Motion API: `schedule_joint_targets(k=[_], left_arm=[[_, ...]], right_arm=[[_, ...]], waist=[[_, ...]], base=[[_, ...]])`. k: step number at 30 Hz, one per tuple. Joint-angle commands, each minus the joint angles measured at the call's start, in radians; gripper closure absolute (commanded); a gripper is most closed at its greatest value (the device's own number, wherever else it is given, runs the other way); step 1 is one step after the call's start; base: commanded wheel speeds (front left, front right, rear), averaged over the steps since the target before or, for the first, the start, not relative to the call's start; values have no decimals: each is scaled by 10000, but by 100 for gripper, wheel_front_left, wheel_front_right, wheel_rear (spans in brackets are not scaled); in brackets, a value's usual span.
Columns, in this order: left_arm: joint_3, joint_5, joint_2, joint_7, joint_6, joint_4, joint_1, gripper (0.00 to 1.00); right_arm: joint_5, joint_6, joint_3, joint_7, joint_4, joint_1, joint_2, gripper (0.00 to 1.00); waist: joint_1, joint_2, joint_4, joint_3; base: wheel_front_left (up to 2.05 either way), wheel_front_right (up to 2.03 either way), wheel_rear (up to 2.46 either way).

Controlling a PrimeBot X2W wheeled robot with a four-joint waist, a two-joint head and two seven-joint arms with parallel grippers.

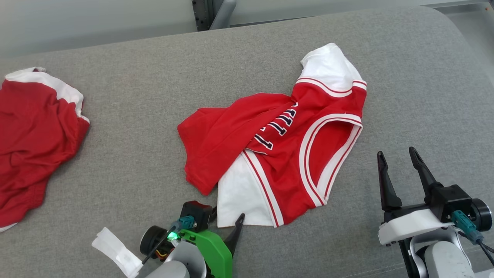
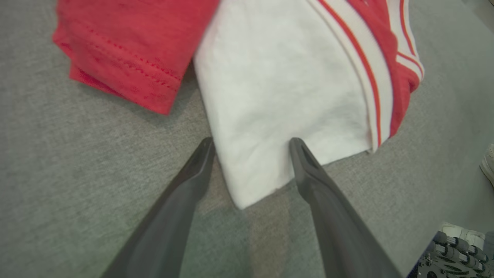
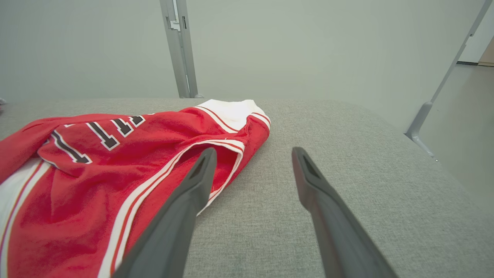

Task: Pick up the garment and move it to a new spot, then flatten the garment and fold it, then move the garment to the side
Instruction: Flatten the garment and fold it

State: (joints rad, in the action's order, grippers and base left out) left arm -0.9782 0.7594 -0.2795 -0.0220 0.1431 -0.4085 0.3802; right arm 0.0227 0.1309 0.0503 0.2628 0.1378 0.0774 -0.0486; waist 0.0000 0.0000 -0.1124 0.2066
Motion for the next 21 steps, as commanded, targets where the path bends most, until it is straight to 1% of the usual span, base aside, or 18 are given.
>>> schedule_joint_targets(k=[1,2,3,5,8,10,13,17,21], left_arm=[[-157,174,-55,166,-165,-88,-229,37],[-206,230,-31,201,-293,-31,-237,76],[-209,325,34,223,-415,72,-235,100],[-193,405,102,290,-610,276,-146,100],[259,1019,332,292,-836,803,184,100],[667,1480,521,227,-930,1197,302,100],[1435,2357,657,222,-991,2034,412,100],[2387,3236,528,332,-874,3393,630,100],[3262,3869,346,418,-527,4709,852,100]], right_arm=[[-7,-3,-22,31,9,113,-33,0],[4,-3,-25,31,12,118,-34,0],[10,-3,-28,31,9,116,-33,0],[20,-3,-24,31,8,118,-33,0],[10,-3,-74,31,66,124,-33,0],[22,-3,-107,31,91,126,-33,0],[40,-3,-146,31,112,76,-33,0],[36,-3,-130,31,130,-32,-33,0],[10,-3,-97,31,146,-126,-33,0]], waist=[[0,0,-96,35],[0,0,-127,44],[0,0,-152,54],[0,0,-193,62],[0,0,-277,18],[0,0,-327,-27],[0,0,-405,-118],[0,0,-463,-236],[0,0,-451,-388]], base=[[0,0,0],[0,0,0],[0,0,0],[0,0,0],[0,0,0],[0,0,0],[0,0,0],[0,0,0],[0,0,0]])
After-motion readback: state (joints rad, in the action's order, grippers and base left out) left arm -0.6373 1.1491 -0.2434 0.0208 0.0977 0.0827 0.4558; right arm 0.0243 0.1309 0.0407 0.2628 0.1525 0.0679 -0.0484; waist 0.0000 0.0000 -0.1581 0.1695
